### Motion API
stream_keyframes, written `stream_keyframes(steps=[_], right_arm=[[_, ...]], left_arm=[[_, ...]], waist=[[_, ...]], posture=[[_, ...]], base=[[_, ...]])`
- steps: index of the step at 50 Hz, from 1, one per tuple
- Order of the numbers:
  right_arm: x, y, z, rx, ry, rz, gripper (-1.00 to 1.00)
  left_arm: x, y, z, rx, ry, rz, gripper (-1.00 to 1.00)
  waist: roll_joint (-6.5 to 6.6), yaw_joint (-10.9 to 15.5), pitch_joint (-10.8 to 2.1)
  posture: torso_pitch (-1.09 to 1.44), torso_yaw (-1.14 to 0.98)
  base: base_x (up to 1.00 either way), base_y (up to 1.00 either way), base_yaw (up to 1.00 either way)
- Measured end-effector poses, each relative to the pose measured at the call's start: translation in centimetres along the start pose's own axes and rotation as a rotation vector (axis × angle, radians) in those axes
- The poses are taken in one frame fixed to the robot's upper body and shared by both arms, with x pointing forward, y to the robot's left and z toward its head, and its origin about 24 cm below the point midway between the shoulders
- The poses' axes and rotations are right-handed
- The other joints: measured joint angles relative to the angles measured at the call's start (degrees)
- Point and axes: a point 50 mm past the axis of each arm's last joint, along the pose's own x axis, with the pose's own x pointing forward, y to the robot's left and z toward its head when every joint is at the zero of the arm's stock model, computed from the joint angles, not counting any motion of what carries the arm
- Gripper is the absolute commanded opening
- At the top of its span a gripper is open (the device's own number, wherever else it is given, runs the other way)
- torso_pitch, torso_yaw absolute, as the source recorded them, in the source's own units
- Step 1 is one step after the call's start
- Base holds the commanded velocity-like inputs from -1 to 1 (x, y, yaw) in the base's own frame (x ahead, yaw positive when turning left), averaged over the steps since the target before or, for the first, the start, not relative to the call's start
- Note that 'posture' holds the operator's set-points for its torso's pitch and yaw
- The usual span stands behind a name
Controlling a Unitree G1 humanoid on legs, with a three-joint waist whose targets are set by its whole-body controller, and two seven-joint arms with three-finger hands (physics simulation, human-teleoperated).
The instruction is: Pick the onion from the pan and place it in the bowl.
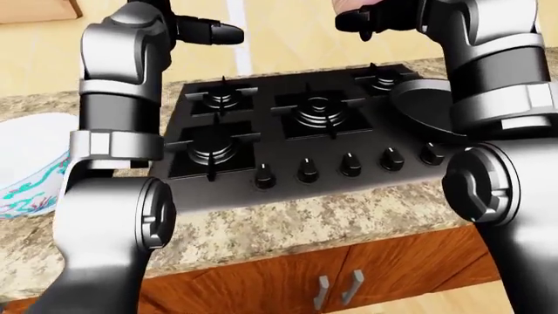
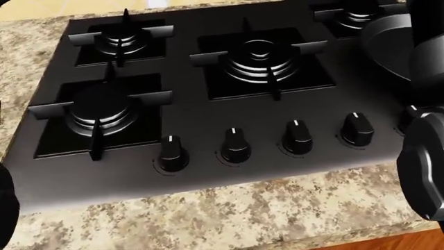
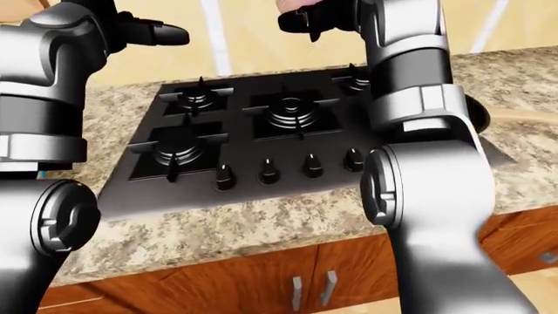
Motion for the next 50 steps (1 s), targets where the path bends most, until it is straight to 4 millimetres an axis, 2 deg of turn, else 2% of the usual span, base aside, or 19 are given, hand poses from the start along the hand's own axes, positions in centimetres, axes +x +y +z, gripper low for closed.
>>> stream_keyframes(steps=[1, 3, 6, 15, 18, 19, 22, 24, 30, 33, 34, 35, 38, 46, 48, 50], right_arm=[[0.0, 0.0, 0.2, -0.001, -0.005, 0.001, -1.0], [0.1, 0.6, 0.0, -0.003, -0.005, 0.018, -1.0], [0.3, 0.9, -0.4, 0.003, 0.014, 0.037, -1.0], [0.0, 0.6, 0.5, -0.002, -0.021, 0.024, -1.0], [0.0, 0.5, 0.5, -0.001, -0.021, 0.022, -1.0], [-0.1, 0.3, 0.3, 0.001, -0.019, 0.015, -1.0], [0.0, -0.2, -0.5, 0.01, 0.014, -0.002, -1.0], [0.0, -0.2, -0.5, 0.008, 0.018, -0.004, -1.0], [-0.1, -0.2, -0.1, 0.006, 0.003, -0.001, -1.0], [-0.1, -0.1, 0.0, 0.004, 0.001, -0.001, -1.0], [-0.1, 0.1, 0.2, 0.002, -0.004, 0.003, -1.0], [0.0, 0.4, 0.1, 0.0, -0.005, 0.013, -1.0], [0.2, 0.9, -0.2, 0.001, 0.014, 0.037, -1.0], [-0.3, 0.4, 1.1, -0.007, -0.03, 0.02, -1.0], [-0.3, 0.4, 1.1, -0.007, -0.034, 0.023, -1.0], [-0.2, 0.4, 1.0, -0.005, -0.031, 0.023, -1.0]], left_arm=[[0.0, 0.1, 0.0, -0.001, -0.001, 0.002, 1.0], [0.1, 0.5, -0.5, -0.002, 0.014, 0.016, 1.0], [0.2, 0.8, -1.2, -0.001, 0.051, 0.032, 1.0], [0.1, 0.6, -0.9, -0.002, 0.034, 0.026, 1.0], [0.1, 0.5, -0.6, -0.002, 0.022, 0.024, 1.0], [0.1, 0.2, -0.6, 0.0, 0.018, 0.017, 1.0], [0.2, -0.5, -1.3, 0.004, 0.043, -0.011, 1.0], [0.2, -0.4, -1.3, 0.0, 0.051, -0.011, 1.0], [0.1, -0.2, -0.5, -0.001, 0.016, 0.0, 1.0], [0.0, -0.2, -0.4, 0.0, 0.013, -0.002, 1.0], [0.0, 0.0, -0.4, -0.001, 0.013, 0.004, 1.0], [0.1, 0.3, -0.6, -0.002, 0.017, 0.012, 1.0], [0.2, 0.7, -1.3, -0.001, 0.052, 0.031, 1.0], [0.0, 0.4, -0.3, 0.002, 0.02, 0.023, 1.0], [0.0, 0.4, -0.3, 0.003, 0.017, 0.023, 1.0], [0.0, 0.3, -0.2, 0.003, 0.012, 0.023, 1.0]], waist=[[1.37, 0.0, -0.19], [0.27, 0.51, 0.24], [-0.26, 0.44, 0.1], [-5.07, 0.25, 0.08], [-7.88, 0.35, -0.24], [-7.19, -0.06, -0.02], [-6.83, -0.09, -0.28], [-6.04, 0.24, -0.33], [-2.17, 0.36, 0.16], [0.83, -0.05, 0.07], [1.0, -0.03, -0.02], [0.31, 0.28, 0.31], [-0.27, 0.44, 0.34], [-4.11, 0.12, -0.06], [-5.25, 0.28, -0.11], [-7.06, 0.41, -0.12]], posture=[[0.0, 0.0], [0.0, 0.0], [0.0, 0.0], [0.0, 0.0], [0.0, 0.0], [0.0, 0.0], [0.0, 0.0], [0.0, 0.0], [0.0, 0.0], [0.0, 0.0], [0.0, 0.0], [0.0, 0.0], [0.0, 0.0], [0.0, 0.0], [0.0, 0.0], [0.0, 0.0]], base=[[0.0, 0.12, 0.0], [0.0, 0.11, 0.0], [0.0, 0.12, 0.0], [0.0, 0.12, 0.0], [0.0, 0.11, 0.0], [0.0, 0.12, 0.0], [0.0, 0.11, 0.0], [0.0, 0.11, 0.0], [0.0, 0.11, 0.0], [0.0, 0.12, 0.0], [0.0, 0.12, 0.0], [0.0, 0.11, 0.0], [0.0, 0.12, 0.0], [0.0, 0.11, 0.0], [0.0, 0.11, 0.0], [0.0, 0.11, 0.0]])
